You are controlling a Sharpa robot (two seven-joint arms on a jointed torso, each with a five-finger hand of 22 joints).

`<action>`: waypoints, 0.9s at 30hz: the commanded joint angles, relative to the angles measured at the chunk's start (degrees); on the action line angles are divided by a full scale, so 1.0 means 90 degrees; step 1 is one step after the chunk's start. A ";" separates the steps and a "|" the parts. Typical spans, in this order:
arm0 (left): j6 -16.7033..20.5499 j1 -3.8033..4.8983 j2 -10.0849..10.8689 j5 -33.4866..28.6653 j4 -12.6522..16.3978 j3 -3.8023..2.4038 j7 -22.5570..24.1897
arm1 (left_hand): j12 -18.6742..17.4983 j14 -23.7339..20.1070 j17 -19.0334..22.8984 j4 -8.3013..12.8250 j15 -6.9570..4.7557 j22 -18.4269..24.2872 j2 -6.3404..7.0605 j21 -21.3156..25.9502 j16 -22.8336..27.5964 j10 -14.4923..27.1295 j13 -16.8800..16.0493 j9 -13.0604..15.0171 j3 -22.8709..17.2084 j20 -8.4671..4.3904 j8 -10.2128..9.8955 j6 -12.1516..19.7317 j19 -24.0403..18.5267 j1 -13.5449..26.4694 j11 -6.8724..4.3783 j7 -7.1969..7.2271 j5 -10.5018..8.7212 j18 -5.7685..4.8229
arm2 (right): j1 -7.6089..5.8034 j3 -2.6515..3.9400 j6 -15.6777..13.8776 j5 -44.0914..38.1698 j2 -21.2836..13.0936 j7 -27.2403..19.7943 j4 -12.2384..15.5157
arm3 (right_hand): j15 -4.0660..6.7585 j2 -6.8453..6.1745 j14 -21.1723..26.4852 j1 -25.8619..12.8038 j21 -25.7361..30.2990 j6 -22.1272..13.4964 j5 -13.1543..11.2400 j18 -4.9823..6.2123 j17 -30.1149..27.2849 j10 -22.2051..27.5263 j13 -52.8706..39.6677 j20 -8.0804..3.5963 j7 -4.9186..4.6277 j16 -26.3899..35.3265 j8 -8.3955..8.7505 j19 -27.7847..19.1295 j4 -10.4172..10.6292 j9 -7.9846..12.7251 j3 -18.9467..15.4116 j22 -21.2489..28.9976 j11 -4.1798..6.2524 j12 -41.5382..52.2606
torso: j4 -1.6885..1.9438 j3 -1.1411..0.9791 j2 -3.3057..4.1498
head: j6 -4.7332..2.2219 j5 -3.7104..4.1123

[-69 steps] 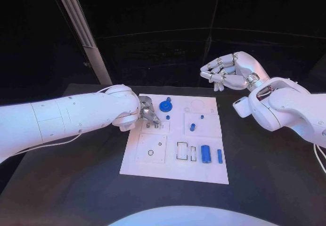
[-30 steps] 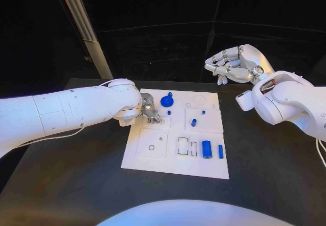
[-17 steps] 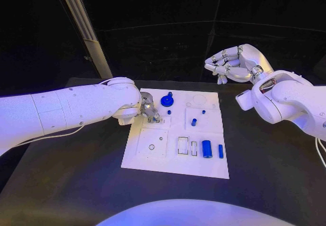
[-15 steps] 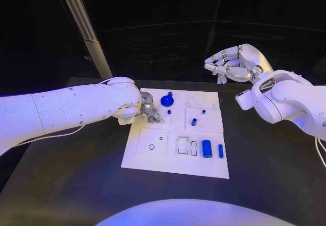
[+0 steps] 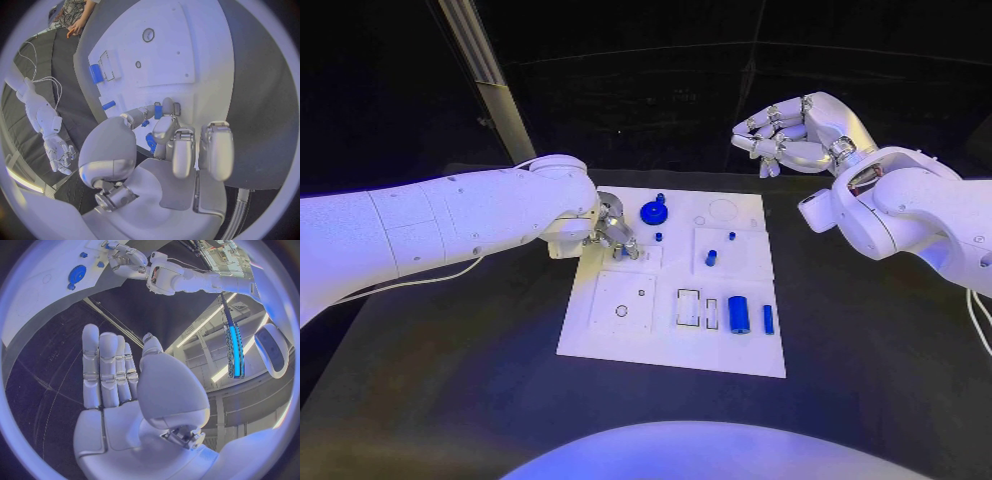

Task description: Assemble the parts on the task board

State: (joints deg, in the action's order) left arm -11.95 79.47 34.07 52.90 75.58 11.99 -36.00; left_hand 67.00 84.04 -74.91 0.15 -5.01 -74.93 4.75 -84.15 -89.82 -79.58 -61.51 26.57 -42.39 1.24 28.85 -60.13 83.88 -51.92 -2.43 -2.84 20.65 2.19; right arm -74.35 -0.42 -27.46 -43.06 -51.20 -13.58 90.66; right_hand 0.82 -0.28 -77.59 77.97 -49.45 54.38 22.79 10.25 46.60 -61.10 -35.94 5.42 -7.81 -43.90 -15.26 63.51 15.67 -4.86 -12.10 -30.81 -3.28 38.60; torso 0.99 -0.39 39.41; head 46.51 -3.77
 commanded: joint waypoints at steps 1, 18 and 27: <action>-0.0384 0.0016 -0.0066 -0.0198 -0.0110 0.0004 -0.0113 | 0.0024 0.0662 -0.1677 0.0787 -0.0042 -0.0770 -0.0068 -0.0026 -0.0020 -0.0020 -0.0002 -0.0005 -0.0810 -0.0027 0.0040 -0.0148 0.0265 -0.0019 -0.0010 0.0134 0.0024 -0.0023 | -0.0014 0.0008 0.0063 -0.0074 0.0015 0.0011 -0.0004 | -0.0004 0.0018 -0.0028 0.0066 0.0019 -0.0031 -0.0005 0.0037 -0.0006 0.0022 0.0006 -0.0013 -0.0026 0.0032 0.0044 0.0045 -0.0002 0.0008 -0.0030 0.0006 -0.0015 -0.0043 | -0.0001 0.0004 0.0004 | -0.0004 -0.0010; -0.1070 0.0285 -0.0169 -0.0903 -0.0303 -0.0003 -0.0131 | -0.0015 0.0662 -0.1677 0.0777 -0.0039 -0.0726 -0.0087 0.0006 -0.0020 -0.0002 0.0044 -0.0009 -0.0802 -0.0026 0.0046 -0.0134 0.0243 0.0024 -0.0002 0.0126 0.0050 -0.0012 | -0.0015 0.0006 0.0106 -0.0087 0.0074 0.0044 -0.0074 | -0.0007 0.0020 -0.0029 0.0068 0.0048 -0.0028 -0.0044 0.0037 -0.0016 0.0023 0.0021 -0.0010 -0.0029 0.0069 0.0049 0.0056 0.0001 0.0009 -0.0051 0.0025 -0.0018 -0.0047 | 0.0011 -0.0005 -0.0002 | -0.0016 0.0006; -0.2202 0.0490 -0.0513 -0.1671 -0.0853 -0.0003 -0.0299 | -0.0064 0.0662 -0.1677 0.0754 -0.0028 -0.0674 -0.0143 0.0047 -0.0020 0.0027 0.0098 -0.0017 -0.0760 -0.0019 0.0050 -0.0102 0.0213 0.0076 0.0012 0.0113 0.0049 0.0001 | -0.0015 0.0006 0.0123 -0.0087 0.0123 0.0064 -0.0121 | -0.0008 0.0019 -0.0029 0.0068 0.0057 -0.0027 -0.0058 0.0037 -0.0019 0.0023 0.0026 -0.0010 -0.0030 0.0080 0.0050 0.0060 0.0002 0.0009 -0.0059 0.0032 -0.0019 -0.0048 | -0.0006 0.0000 0.0001 | -0.0038 0.0000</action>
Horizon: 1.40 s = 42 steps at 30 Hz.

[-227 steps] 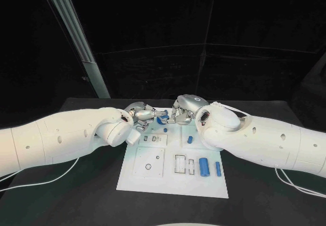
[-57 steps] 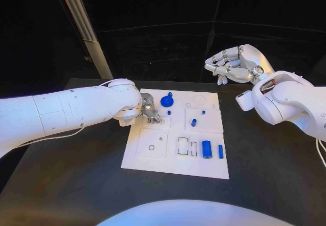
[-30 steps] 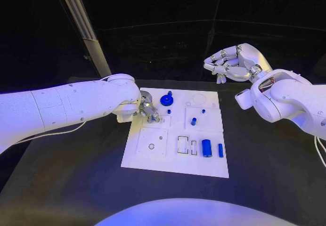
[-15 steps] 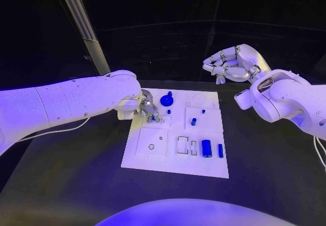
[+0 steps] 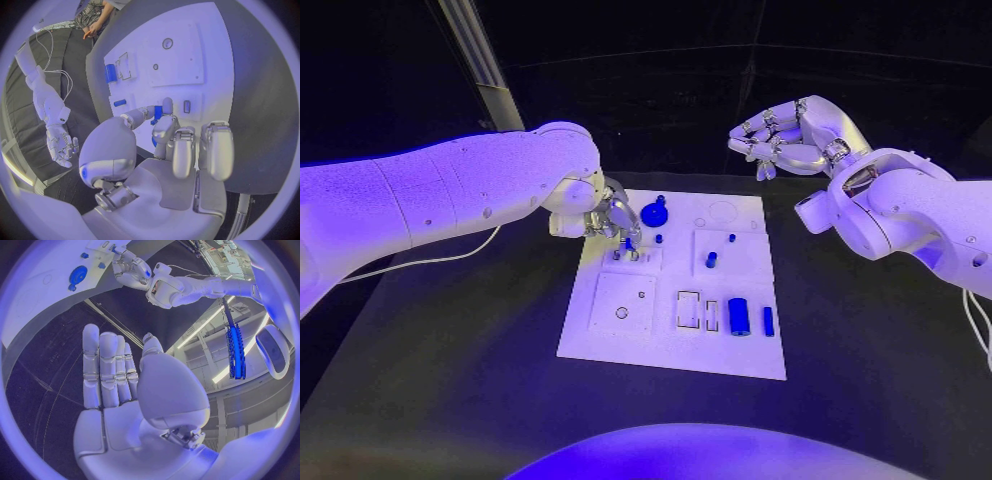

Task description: Assemble the parts on the task board

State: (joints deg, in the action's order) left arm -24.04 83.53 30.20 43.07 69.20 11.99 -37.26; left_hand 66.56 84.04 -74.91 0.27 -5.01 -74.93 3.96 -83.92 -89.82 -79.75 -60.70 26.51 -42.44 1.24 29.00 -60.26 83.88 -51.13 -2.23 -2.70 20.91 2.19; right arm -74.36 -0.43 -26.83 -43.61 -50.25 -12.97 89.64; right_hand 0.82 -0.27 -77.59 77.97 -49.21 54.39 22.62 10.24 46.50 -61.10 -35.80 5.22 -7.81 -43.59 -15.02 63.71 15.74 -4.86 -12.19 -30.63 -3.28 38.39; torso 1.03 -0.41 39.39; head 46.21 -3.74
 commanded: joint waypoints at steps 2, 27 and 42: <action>-0.1083 0.0064 -0.0169 -0.0645 -0.0285 -0.0002 -0.0183 | -0.0021 0.0662 -0.1677 0.0738 -0.0026 -0.0668 -0.0062 0.0026 -0.0020 0.0049 0.0013 -0.0011 -0.0747 -0.0018 0.0034 -0.0082 0.0209 -0.0005 -0.0009 0.0095 0.0021 0.0002 | -0.0014 0.0007 0.0057 -0.0026 0.0028 0.0003 -0.0017 | -0.0008 0.0019 -0.0029 0.0068 0.0030 -0.0027 -0.0039 0.0037 -0.0008 0.0023 0.0011 0.0013 -0.0030 0.0046 0.0024 0.0037 -0.0007 0.0010 -0.0049 0.0012 -0.0019 -0.0024 | -0.0008 0.0002 0.0005 | 0.0000 0.0001; -0.1388 0.0026 -0.0967 -0.0741 -0.1679 0.0142 -0.0308 | -0.0058 0.0662 -0.1677 0.0747 -0.0022 -0.0662 -0.0088 0.0032 -0.0020 0.0069 0.0059 -0.0011 -0.0730 -0.0014 0.0037 -0.0066 0.0203 -0.0007 -0.0008 0.0093 0.0019 0.0004 | -0.0015 0.0006 0.0091 -0.0043 0.0124 0.0067 -0.0059 | -0.0010 0.0015 -0.0026 0.0066 0.0042 -0.0026 -0.0053 0.0037 -0.0019 0.0026 0.0017 0.0014 -0.0032 0.0069 0.0026 0.0040 -0.0005 0.0010 -0.0060 0.0019 -0.0020 -0.0026 | 0.0010 0.0010 0.0002 | 0.0067 0.0020; -0.0962 -0.0106 -0.1063 -0.0280 -0.1696 0.0158 -0.0281 | -0.0053 0.0662 -0.1677 0.0751 -0.0022 -0.0644 -0.0103 0.0046 -0.0020 0.0067 0.0055 -0.0009 -0.0720 -0.0013 0.0041 -0.0062 0.0194 -0.0010 -0.0007 0.0092 0.0019 0.0008 | -0.0015 0.0006 0.0108 -0.0052 0.0143 0.0070 -0.0059 | -0.0010 0.0016 -0.0021 0.0066 0.0049 -0.0027 -0.0058 0.0036 -0.0032 0.0028 0.0020 0.0015 -0.0032 0.0090 0.0027 0.0042 -0.0004 0.0011 -0.0065 0.0024 -0.0022 -0.0027 | 0.0003 0.0005 0.0001 | 0.0083 0.0020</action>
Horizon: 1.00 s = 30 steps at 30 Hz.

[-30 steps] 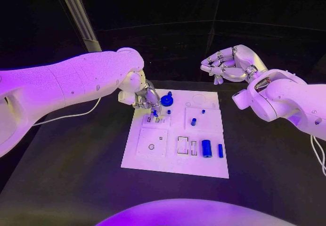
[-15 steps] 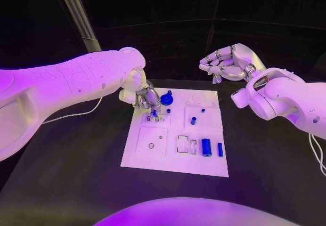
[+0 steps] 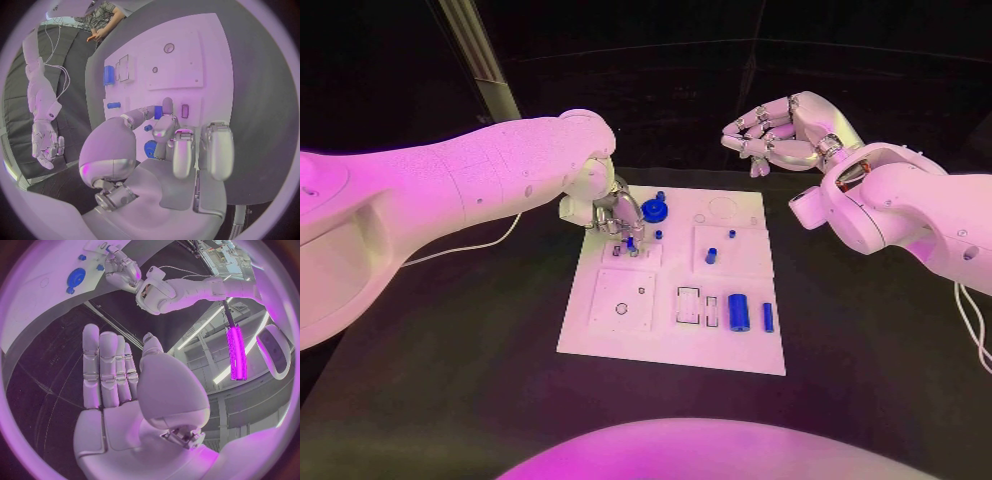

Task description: Assemble the parts on the task board

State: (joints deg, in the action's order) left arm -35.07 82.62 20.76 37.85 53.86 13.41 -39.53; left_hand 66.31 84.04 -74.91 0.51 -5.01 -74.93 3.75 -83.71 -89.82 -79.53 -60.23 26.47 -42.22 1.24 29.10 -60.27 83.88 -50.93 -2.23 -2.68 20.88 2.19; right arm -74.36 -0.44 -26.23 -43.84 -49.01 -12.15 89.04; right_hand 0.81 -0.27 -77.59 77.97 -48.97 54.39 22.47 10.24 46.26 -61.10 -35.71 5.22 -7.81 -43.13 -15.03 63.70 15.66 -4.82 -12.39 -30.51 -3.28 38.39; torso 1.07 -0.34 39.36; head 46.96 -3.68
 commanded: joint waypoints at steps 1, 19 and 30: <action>0.0272 -0.0014 -0.0019 0.0324 0.0010 0.0000 -0.0030 | -0.0027 0.0662 -0.1677 0.0725 -0.0022 -0.0644 -0.0080 0.0023 -0.0020 0.0042 0.0003 -0.0004 -0.0744 -0.0013 0.0031 -0.0060 0.0194 -0.0032 -0.0007 0.0090 0.0021 0.0009 | -0.0014 0.0007 0.0042 -0.0028 0.0006 -0.0020 0.0007 | -0.0010 0.0016 -0.0021 0.0066 0.0022 -0.0027 -0.0041 0.0036 -0.0006 0.0028 0.0010 0.0015 -0.0032 0.0039 0.0028 0.0042 0.0006 0.0007 -0.0043 0.0011 -0.0022 -0.0027 | 0.0001 -0.0002 0.0003 | -0.0002 0.0013; 0.0299 -0.0137 -0.0110 0.0471 -0.0037 0.0000 -0.0056 | -0.0029 0.0662 -0.1677 0.0728 -0.0022 -0.0647 -0.0089 0.0021 -0.0020 0.0044 0.0007 -0.0003 -0.0736 -0.0012 0.0034 -0.0055 0.0195 -0.0035 -0.0006 0.0089 0.0020 0.0008 | -0.0014 0.0007 0.0064 -0.0041 0.0031 -0.0015 0.0000 | -0.0012 0.0019 -0.0017 0.0066 0.0033 -0.0028 -0.0046 0.0036 -0.0015 0.0032 0.0015 0.0016 -0.0034 0.0059 0.0030 0.0044 0.0008 0.0007 -0.0049 0.0018 -0.0023 -0.0029 | 0.0000 -0.0002 0.0005 | 0.0023 0.0026; 0.0203 -0.0151 -0.0119 0.0475 -0.0014 0.0000 -0.0070 | -0.0024 0.0662 -0.1677 0.0731 -0.0022 -0.0660 -0.0094 0.0012 -0.0020 0.0043 0.0002 -0.0002 -0.0730 -0.0011 0.0036 -0.0051 0.0201 -0.0037 -0.0005 0.0088 0.0020 0.0005 | -0.0014 0.0007 0.0072 -0.0052 0.0038 -0.0012 -0.0003 | -0.0012 0.0019 -0.0017 0.0066 0.0033 -0.0028 -0.0046 0.0036 -0.0015 0.0032 0.0015 0.0016 -0.0034 0.0059 0.0030 0.0044 0.0008 0.0007 -0.0049 0.0018 -0.0023 -0.0029 | -0.0002 -0.0004 0.0001 | 0.0044 0.0020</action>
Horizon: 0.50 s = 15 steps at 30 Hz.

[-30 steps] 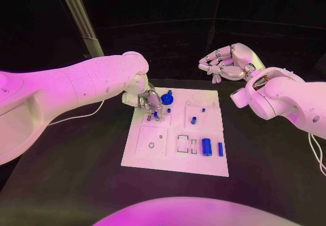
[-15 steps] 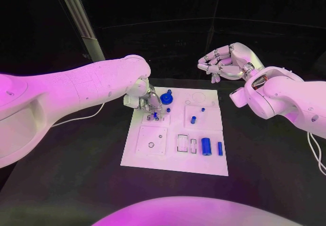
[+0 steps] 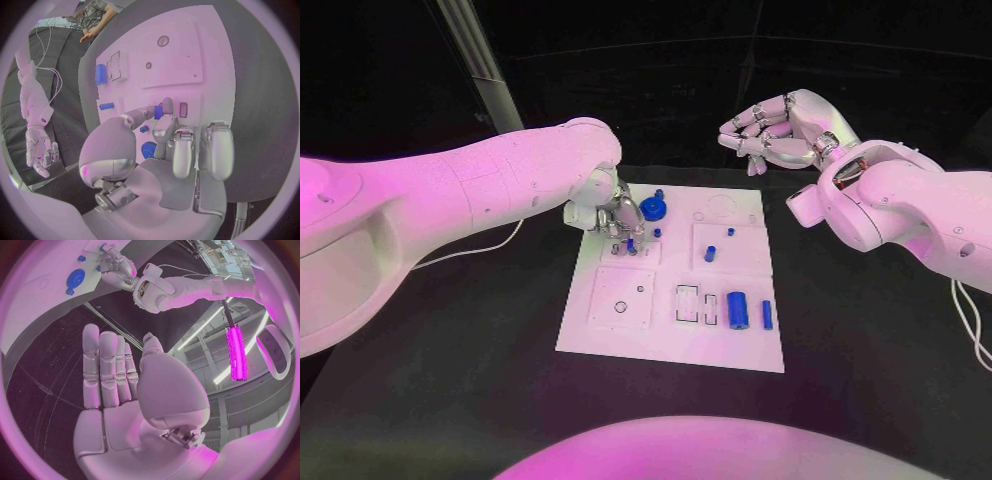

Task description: Assemble the parts on the task board

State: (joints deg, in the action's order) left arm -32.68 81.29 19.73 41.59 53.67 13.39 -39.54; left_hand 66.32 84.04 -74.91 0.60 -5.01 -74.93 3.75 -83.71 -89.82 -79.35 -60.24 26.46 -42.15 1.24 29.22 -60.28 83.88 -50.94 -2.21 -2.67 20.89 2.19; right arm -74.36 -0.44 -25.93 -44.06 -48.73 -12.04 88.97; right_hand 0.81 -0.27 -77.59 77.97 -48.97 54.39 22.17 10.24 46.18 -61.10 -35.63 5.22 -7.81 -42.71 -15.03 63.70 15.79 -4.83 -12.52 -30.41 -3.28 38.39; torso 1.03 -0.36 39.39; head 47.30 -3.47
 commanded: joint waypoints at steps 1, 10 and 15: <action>-0.0068 -0.0004 -0.0004 0.0059 0.0011 0.0002 -0.0070 | -0.0025 0.0662 -0.1677 0.0722 -0.0022 -0.0660 -0.0095 0.0012 -0.0020 0.0023 0.0003 -0.0001 -0.0737 -0.0011 0.0022 -0.0050 0.0201 -0.0036 -0.0007 0.0087 0.0019 0.0004 | -0.0014 0.0007 0.0040 -0.0027 0.0008 -0.0025 0.0005 | -0.0012 0.0019 -0.0017 0.0066 0.0033 -0.0028 -0.0013 0.0036 -0.0006 0.0032 0.0006 0.0016 -0.0034 0.0012 0.0030 0.0044 -0.0007 0.0008 -0.0034 0.0006 -0.0023 -0.0029 | 0.0003 0.0000 -0.0003 | 0.0009 -0.0004; -0.0165 -0.0005 0.0009 0.0059 0.0045 0.0002 -0.0092 | -0.0023 0.0662 -0.1677 0.0729 -0.0021 -0.0654 -0.0102 0.0017 -0.0020 0.0023 0.0003 0.0001 -0.0729 -0.0010 0.0026 -0.0045 0.0198 -0.0040 -0.0007 0.0087 0.0020 0.0006 | -0.0014 0.0007 0.0049 -0.0028 0.0011 -0.0023 -0.0001 | -0.0013 0.0021 -0.0014 0.0065 0.0041 -0.0028 -0.0017 0.0036 -0.0011 0.0035 0.0010 0.0017 -0.0035 0.0026 0.0032 0.0046 -0.0006 0.0008 -0.0039 0.0012 -0.0025 -0.0031 | 0.0004 0.0000 -0.0004 | 0.0018 -0.0015; -0.0203 -0.0006 0.0020 0.0060 0.0059 0.0002 -0.0104 | -0.0025 0.0662 -0.1677 0.0732 -0.0021 -0.0650 -0.0104 0.0020 -0.0020 0.0024 0.0005 0.0001 -0.0728 -0.0010 0.0027 -0.0044 0.0196 -0.0042 -0.0007 0.0087 0.0020 0.0007 | -0.0014 0.0007 0.0053 -0.0028 0.0009 -0.0022 -0.0002 | -0.0013 0.0021 -0.0014 0.0065 0.0041 -0.0028 -0.0017 0.0036 -0.0011 0.0035 0.0010 0.0017 -0.0035 0.0026 0.0032 0.0046 -0.0006 0.0008 -0.0039 0.0012 -0.0025 -0.0031 | 0.0004 -0.0001 -0.0003 | 0.0014 -0.0018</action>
State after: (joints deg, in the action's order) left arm -33.33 81.18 19.86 41.79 54.09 13.41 -39.54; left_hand 66.32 84.04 -74.91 0.61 -5.01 -74.93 3.76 -83.71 -89.82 -79.35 -60.25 26.47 -42.14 1.24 29.11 -60.28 83.88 -50.95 -2.20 -2.67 20.83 2.19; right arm -74.36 -0.44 -25.79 -44.15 -48.68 -11.99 88.90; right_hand 0.82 -0.27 -77.59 77.97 -48.97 54.39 22.17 10.24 46.13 -61.10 -35.59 5.23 -7.81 -42.71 -15.03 63.70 15.79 -4.83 -12.52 -30.36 -3.28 38.39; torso 1.08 -0.36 39.36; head 47.47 -3.63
